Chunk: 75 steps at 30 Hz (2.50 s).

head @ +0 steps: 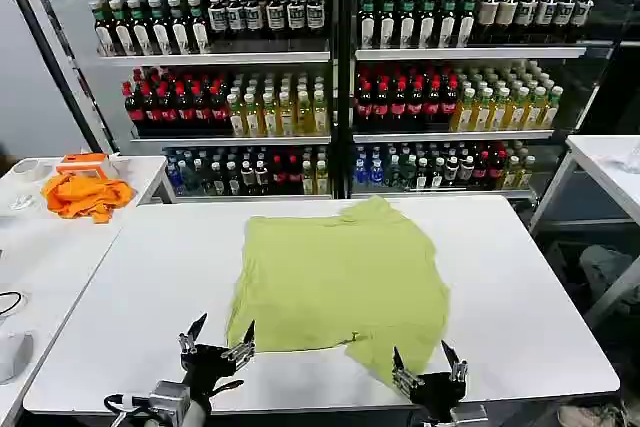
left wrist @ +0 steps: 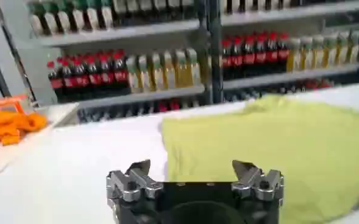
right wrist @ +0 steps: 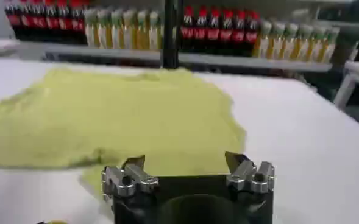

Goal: Fold and organize the clothes.

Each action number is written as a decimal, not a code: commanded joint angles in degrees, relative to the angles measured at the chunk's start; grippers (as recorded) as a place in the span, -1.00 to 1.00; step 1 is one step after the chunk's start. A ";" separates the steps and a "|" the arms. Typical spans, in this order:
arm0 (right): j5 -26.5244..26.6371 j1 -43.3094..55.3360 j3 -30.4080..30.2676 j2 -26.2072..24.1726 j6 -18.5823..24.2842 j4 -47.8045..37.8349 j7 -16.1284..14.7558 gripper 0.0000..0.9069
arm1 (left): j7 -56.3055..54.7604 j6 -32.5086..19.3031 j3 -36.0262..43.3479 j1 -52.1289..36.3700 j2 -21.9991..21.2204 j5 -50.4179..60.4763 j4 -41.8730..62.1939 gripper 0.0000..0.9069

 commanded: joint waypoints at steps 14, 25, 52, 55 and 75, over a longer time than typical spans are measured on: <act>3.28 0.89 -2.78 -0.20 -1.19 -5.06 1.88 -1.00 | -2.36 3.47 2.58 -4.50 0.38 -4.55 9.30 -0.96; 3.34 -0.15 -2.13 -1.13 0.39 -3.25 1.03 -1.00 | -1.63 1.53 1.85 -3.54 0.45 -6.78 7.33 -0.96; 11.57 6.67 7.72 -11.98 7.42 6.31 1.31 -1.00 | -0.53 -0.08 -3.92 -1.65 6.15 -9.23 -4.53 -0.96; 11.87 11.63 4.89 -13.09 7.04 2.12 1.40 -1.00 | -0.39 -0.41 -2.74 -3.99 7.44 -9.26 -0.79 -0.96; 9.72 29.86 -5.40 -13.73 7.12 -17.26 -0.44 -1.00 | -0.47 -1.91 5.29 -18.56 8.94 -9.12 15.65 -0.96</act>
